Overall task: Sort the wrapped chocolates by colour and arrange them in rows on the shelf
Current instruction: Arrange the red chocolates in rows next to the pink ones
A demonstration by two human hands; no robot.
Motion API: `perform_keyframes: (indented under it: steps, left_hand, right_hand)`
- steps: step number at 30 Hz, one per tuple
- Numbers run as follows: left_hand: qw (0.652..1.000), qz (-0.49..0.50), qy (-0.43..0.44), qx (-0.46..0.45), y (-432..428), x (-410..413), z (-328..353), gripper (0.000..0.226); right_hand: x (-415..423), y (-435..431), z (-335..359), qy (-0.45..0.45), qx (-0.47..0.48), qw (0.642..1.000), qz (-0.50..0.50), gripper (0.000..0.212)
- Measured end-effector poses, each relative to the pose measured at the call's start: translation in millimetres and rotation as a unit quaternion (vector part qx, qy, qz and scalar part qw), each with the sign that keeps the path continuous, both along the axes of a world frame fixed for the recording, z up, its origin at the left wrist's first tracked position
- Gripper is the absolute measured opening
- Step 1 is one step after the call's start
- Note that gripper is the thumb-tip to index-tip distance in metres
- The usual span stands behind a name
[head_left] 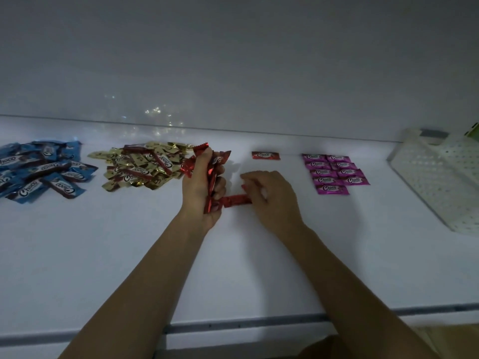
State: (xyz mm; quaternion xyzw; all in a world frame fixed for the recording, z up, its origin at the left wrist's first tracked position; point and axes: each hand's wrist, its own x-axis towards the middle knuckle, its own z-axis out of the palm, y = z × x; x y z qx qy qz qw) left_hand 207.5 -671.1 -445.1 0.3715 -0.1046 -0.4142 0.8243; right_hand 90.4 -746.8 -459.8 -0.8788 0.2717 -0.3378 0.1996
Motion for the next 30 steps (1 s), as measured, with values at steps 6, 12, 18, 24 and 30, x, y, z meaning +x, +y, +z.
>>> perform_keyframes:
  steps: [6,12,18,24,30]
  left_hand:
    - [1.0,0.005,-0.007,0.01,-2,0,2,0.024]
    - [1.0,0.004,-0.018,0.019,-3,-2,3,0.023]
    - [0.999,-0.001,-0.036,-0.002,-1,-2,1,0.024]
    - [0.999,-0.01,-0.035,-0.006,-4,0,0,0.023]
    - [0.999,-0.015,-0.038,-0.006,-5,1,-2,0.02]
  right_hand:
    - [-15,-19,-3,0.103,0.008,0.994,-0.039,0.03]
    - [-2,-43,20,0.235,0.021,0.97,-0.059,0.031]
    - [3,-70,5,0.179,0.04,0.982,-0.04,0.027]
    - [-4,-77,-1,-0.011,0.142,0.988,-0.06,0.018]
    - [-2,-78,-3,-0.017,0.154,0.986,-0.057,0.021]
